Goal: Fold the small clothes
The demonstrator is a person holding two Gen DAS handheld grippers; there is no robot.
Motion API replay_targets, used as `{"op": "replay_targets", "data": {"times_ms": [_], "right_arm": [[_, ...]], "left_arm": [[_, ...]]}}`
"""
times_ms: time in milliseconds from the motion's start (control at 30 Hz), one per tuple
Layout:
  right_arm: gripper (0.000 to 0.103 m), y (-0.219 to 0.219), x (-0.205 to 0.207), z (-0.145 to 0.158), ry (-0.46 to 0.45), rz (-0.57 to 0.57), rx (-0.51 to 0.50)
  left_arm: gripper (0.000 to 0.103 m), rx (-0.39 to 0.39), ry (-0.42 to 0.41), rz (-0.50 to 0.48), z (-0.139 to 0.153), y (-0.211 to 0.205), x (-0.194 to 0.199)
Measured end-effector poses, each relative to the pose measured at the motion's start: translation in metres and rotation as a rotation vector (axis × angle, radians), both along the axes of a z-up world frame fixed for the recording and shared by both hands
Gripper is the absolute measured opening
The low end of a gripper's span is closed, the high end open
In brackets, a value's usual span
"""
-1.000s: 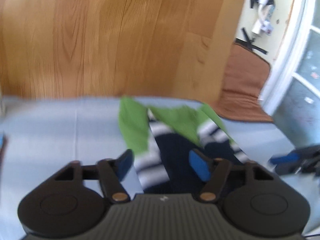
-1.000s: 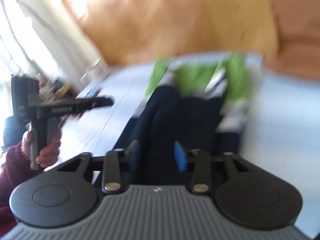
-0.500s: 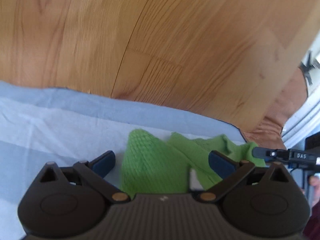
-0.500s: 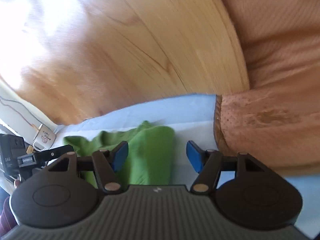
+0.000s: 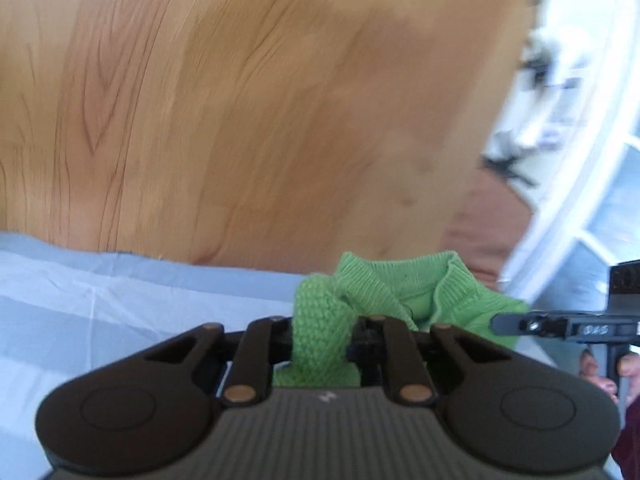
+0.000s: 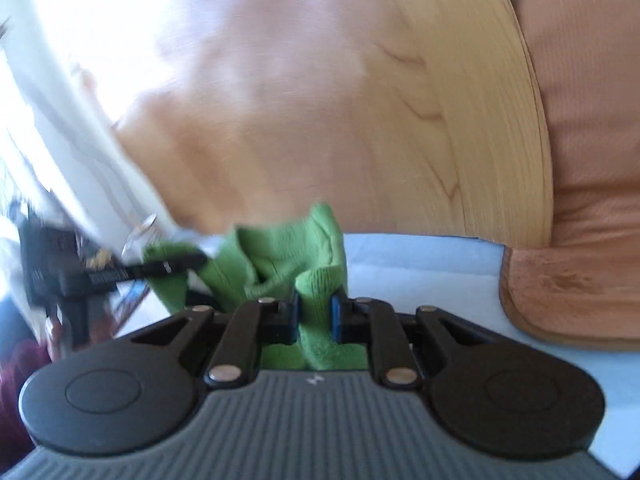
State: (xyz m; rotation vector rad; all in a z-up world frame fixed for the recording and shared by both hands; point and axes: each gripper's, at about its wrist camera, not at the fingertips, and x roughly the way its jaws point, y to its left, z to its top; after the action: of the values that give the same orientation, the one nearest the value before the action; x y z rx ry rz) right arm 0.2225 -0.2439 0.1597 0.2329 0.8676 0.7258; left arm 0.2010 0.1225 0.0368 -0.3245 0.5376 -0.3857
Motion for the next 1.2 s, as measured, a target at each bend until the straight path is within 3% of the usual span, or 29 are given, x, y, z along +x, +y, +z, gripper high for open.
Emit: {"op": "replay_targets", "data": {"times_ms": [133,300,367,400,467,600,667,767,833,933,1000,1067,1133,1200], "right_arm": [[0.018,-0.013,-0.077,0.018,-0.034,0.056,-0.068],[0.018,-0.021,-0.161,-0.003,0.003,0.085,-0.207],[0.024,-0.016,-0.185,-0.015,0.010,0.094,-0.243],[0.027,-0.015,-0.194,-0.018,-0.001,0.102,-0.253],[0.044,-0.017,-0.203,-0.014,-0.010,0.110,-0.245],[0.048,-0.035,-0.213,0.013,-0.049,0.093,-0.193],[0.048,-0.039,-0.210,0.017,-0.069,0.064,-0.163],[0.048,-0.040,-0.205,0.020,-0.065,0.009,-0.086],[0.048,-0.033,-0.197,0.013,-0.025,0.005,-0.054],[0.047,-0.011,-0.187,0.000,0.006,0.043,-0.078],[0.043,0.002,-0.180,-0.013,0.011,0.060,-0.154],[0.036,0.006,-0.174,-0.029,0.009,0.048,-0.276],[0.035,-0.003,-0.164,-0.039,0.010,0.024,-0.268],[0.032,-0.009,-0.158,-0.040,0.018,-0.025,-0.284]], "left_arm": [[0.014,0.016,-0.073,-0.061,0.005,-0.007,-0.079],[0.017,0.049,-0.025,-0.098,-0.030,-0.016,-0.157],[0.025,0.097,0.027,-0.108,-0.047,-0.025,-0.177],[0.034,0.121,0.055,-0.109,-0.055,-0.028,-0.181],[0.042,0.133,0.078,-0.123,-0.056,-0.031,-0.196],[0.062,0.094,-0.015,-0.109,-0.025,-0.015,-0.223],[0.065,0.030,-0.063,-0.070,-0.006,0.001,-0.224],[0.063,-0.061,-0.076,-0.044,0.007,0.008,-0.208],[0.059,-0.061,-0.065,-0.049,0.006,-0.004,-0.196],[0.039,-0.026,-0.010,-0.092,-0.009,-0.036,-0.177],[0.024,0.001,0.048,-0.126,-0.027,-0.059,-0.165],[0.021,0.037,0.097,-0.154,-0.045,-0.079,-0.151],[0.021,0.099,0.120,-0.152,-0.059,-0.099,-0.140],[0.022,0.157,0.073,-0.148,-0.062,-0.111,-0.140]]}}
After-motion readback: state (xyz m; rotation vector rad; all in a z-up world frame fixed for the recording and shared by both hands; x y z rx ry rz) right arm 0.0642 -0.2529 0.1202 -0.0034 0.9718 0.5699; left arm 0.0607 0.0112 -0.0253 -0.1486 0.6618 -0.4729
